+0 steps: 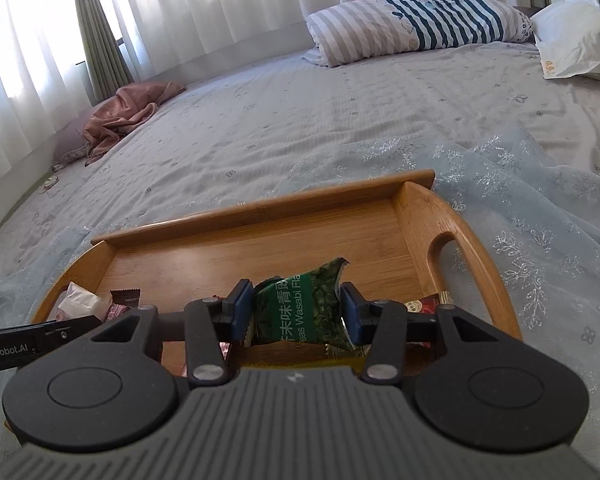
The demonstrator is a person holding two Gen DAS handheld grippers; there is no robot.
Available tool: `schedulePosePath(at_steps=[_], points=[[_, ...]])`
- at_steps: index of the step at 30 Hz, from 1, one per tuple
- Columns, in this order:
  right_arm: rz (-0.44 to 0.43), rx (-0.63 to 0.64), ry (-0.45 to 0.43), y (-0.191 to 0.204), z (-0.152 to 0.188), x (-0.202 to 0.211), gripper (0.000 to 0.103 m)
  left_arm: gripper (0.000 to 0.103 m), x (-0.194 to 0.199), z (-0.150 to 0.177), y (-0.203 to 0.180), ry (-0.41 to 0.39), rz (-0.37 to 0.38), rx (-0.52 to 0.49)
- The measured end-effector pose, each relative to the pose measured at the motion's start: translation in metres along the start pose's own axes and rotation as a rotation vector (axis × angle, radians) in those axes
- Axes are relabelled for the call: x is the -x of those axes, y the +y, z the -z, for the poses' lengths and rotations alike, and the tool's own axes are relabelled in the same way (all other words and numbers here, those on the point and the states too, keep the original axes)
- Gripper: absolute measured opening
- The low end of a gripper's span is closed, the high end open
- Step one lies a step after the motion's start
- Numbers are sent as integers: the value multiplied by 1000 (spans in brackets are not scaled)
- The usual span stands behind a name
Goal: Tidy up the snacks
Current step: 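Open the left tool releasing the pastry while the right tool releases the green bag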
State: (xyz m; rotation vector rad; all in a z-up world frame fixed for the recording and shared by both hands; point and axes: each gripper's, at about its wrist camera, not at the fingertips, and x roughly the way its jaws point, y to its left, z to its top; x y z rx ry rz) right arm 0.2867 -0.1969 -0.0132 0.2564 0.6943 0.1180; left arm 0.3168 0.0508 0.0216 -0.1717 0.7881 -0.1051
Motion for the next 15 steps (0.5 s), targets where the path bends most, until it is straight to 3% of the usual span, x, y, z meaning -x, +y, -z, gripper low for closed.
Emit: schedulePosePath(at_steps=[9, 15], points=[[-9, -13, 3, 1, 3, -6, 52, 39, 0, 0, 3, 2, 26, 30], [-30, -25, 0, -1, 3, -4, 65, 48, 2, 0, 3, 4, 38, 47]])
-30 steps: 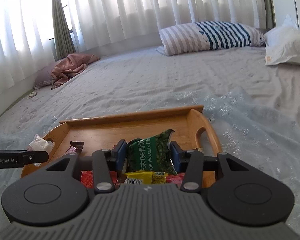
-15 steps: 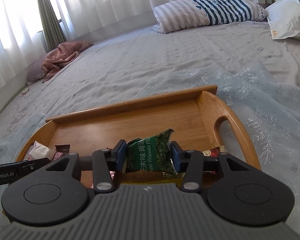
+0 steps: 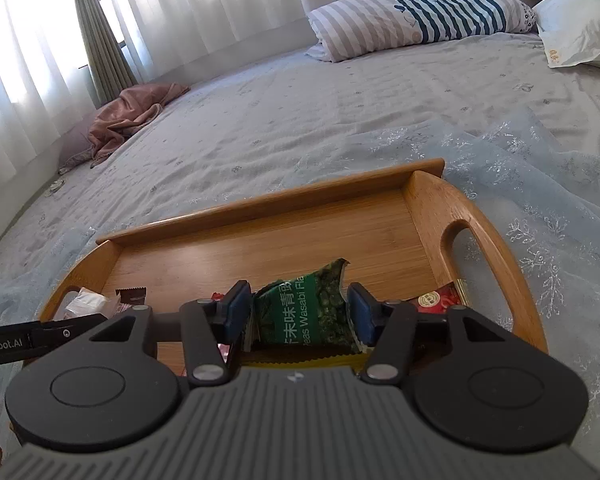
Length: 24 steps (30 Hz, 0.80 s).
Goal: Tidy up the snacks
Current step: 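Open the left tool releasing the pastry while the right tool releases the green bag, then withdraw both tools from the tray back over the remaining snacks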
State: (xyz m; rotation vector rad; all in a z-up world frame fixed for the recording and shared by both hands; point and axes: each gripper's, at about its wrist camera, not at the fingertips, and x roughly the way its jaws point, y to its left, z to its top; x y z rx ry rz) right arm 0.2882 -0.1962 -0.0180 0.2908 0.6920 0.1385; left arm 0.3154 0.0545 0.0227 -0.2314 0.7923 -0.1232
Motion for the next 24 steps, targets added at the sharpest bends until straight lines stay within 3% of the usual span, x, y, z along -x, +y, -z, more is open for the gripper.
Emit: schedulePosePath(at_steps=[4, 6, 12, 24], points=[[-5, -9, -13, -1, 0, 5, 69, 60, 6, 1, -4, -19, -15, -22], [-8, -9, -22, -1, 0, 10, 72, 72, 11, 1, -6, -28, -16, -30], [-18, 14, -47, -1, 2, 26, 75, 86, 30, 5, -15, -60, -14, -78], [-26, 95, -109, -1, 19, 79, 89, 99, 73, 29, -27, -72, -13, -137]])
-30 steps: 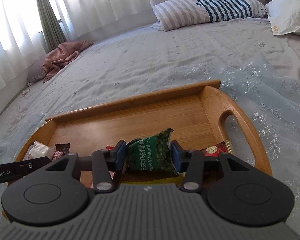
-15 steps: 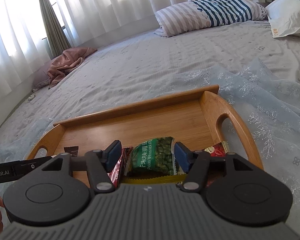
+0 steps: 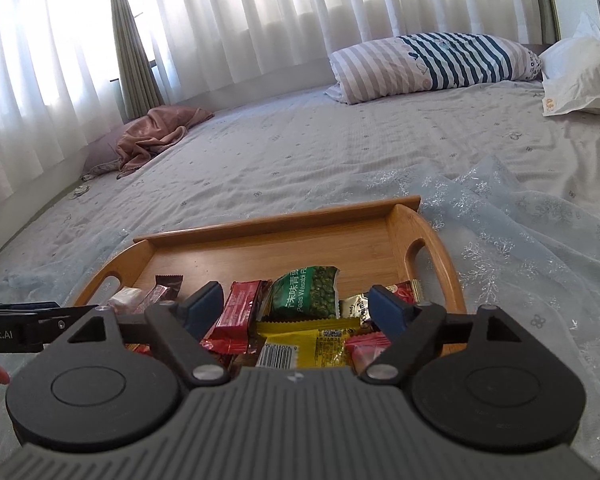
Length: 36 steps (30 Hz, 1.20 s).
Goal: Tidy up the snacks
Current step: 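Withdraw both tools from the tray back over the remaining snacks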
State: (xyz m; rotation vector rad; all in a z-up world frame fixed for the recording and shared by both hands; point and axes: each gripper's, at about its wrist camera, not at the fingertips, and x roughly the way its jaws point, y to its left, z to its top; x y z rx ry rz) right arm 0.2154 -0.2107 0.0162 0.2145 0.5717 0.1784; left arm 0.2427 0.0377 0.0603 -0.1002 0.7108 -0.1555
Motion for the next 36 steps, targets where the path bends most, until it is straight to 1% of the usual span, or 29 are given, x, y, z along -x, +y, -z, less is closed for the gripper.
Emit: schedulePosePath(at_steps=[4, 10, 13, 17, 21, 27, 30, 36], points=[[-1, 24, -10, 2, 7, 17, 90, 100, 16, 9, -5, 0, 0, -4], [-9, 68, -36, 5, 18, 44, 92, 101, 44, 25, -14, -13, 20, -10], [1, 94, -50, 6, 23, 55, 93, 102, 54, 33, -19, -13, 31, -6], [-4, 107, -60, 5, 31, 67, 95, 102, 63, 47, -23, -13, 60, 15], [-11, 116, -62, 3, 42, 78, 96, 102, 67, 60, -29, 3, 54, 9], [-12, 148, -53, 2, 58, 91, 99, 102, 79, 77, -45, -12, 31, -60], [1, 176, -41, 1, 65, 95, 100, 102, 86, 84, -54, -13, 29, -99], [16, 198, -28, -4, 78, 101, 100, 102, 95, 94, -66, 36, 35, -114]])
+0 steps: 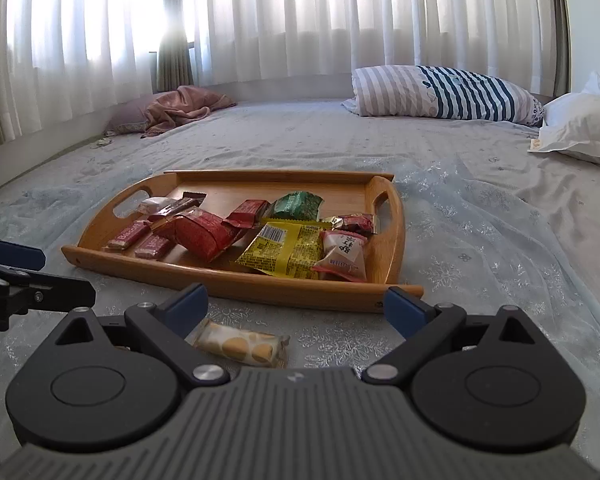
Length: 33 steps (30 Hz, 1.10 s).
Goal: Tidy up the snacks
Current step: 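Withdraw both tools from the tray back over the remaining snacks, then grasp the nut snack packet with the left tool while the right tool grasps the cookie packet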
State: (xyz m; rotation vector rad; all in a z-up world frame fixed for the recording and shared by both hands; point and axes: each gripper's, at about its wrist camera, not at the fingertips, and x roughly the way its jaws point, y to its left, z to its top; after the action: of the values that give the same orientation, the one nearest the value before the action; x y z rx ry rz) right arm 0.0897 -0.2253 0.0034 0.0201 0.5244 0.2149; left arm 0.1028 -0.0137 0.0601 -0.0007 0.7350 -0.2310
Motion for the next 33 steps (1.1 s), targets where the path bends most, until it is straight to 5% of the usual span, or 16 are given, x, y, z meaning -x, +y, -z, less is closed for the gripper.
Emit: schedulePosePath(at_steps=[7, 14, 25, 33], points=[[-13, 19, 11, -3, 11, 6, 100, 101, -2, 13, -15, 39, -18, -29], [-17, 80, 24, 2, 21, 12, 93, 88, -22, 25, -26, 133, 25, -24], [-34, 64, 46, 0, 32, 11, 83, 74, -34, 36, -42, 141, 38, -36], [-40, 62, 57, 1, 38, 6, 83, 45, -33, 35, -41, 125, 44, -43]])
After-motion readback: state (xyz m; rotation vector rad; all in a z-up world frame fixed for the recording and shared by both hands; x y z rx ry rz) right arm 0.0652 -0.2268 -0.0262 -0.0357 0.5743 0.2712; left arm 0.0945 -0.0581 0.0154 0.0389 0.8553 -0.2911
